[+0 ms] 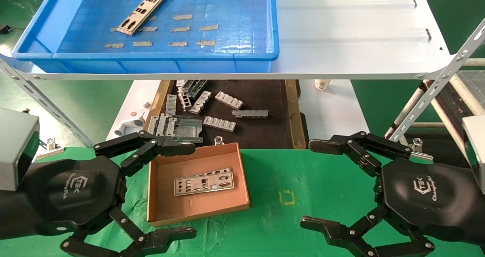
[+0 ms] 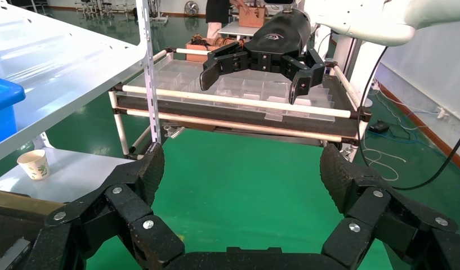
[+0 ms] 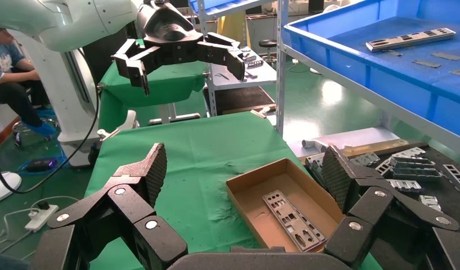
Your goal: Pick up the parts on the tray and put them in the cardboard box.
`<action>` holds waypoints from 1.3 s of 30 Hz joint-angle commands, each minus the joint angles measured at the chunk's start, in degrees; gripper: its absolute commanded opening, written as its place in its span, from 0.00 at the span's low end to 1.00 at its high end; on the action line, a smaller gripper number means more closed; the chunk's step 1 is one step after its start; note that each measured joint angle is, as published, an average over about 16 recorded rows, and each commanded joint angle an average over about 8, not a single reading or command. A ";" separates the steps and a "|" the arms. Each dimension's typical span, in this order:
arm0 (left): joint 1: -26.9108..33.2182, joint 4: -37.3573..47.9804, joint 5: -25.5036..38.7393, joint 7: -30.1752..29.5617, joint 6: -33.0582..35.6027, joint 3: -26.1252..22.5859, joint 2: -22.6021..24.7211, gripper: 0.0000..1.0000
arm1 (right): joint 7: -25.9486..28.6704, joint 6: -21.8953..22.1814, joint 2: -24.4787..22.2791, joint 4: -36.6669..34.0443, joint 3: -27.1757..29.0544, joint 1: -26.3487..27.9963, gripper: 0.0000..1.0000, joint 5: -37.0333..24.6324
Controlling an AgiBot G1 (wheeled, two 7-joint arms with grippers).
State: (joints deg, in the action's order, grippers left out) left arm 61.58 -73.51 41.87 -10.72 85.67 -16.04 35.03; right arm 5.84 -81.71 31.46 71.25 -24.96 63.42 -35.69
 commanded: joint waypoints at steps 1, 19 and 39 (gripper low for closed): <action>0.00 0.00 0.00 0.00 0.00 0.00 0.00 1.00 | 0.00 0.00 0.00 0.00 0.00 0.00 1.00 0.00; 0.00 0.00 0.00 0.00 0.00 0.00 0.00 1.00 | 0.00 0.00 0.00 0.00 0.00 0.00 1.00 0.00; 0.00 0.00 0.00 0.00 0.00 0.00 0.00 1.00 | 0.00 0.00 0.00 0.00 0.00 0.00 1.00 0.00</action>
State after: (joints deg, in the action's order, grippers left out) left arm 61.58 -73.51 41.87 -10.72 85.67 -16.04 35.03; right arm 5.84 -81.71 31.46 71.25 -24.96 63.42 -35.69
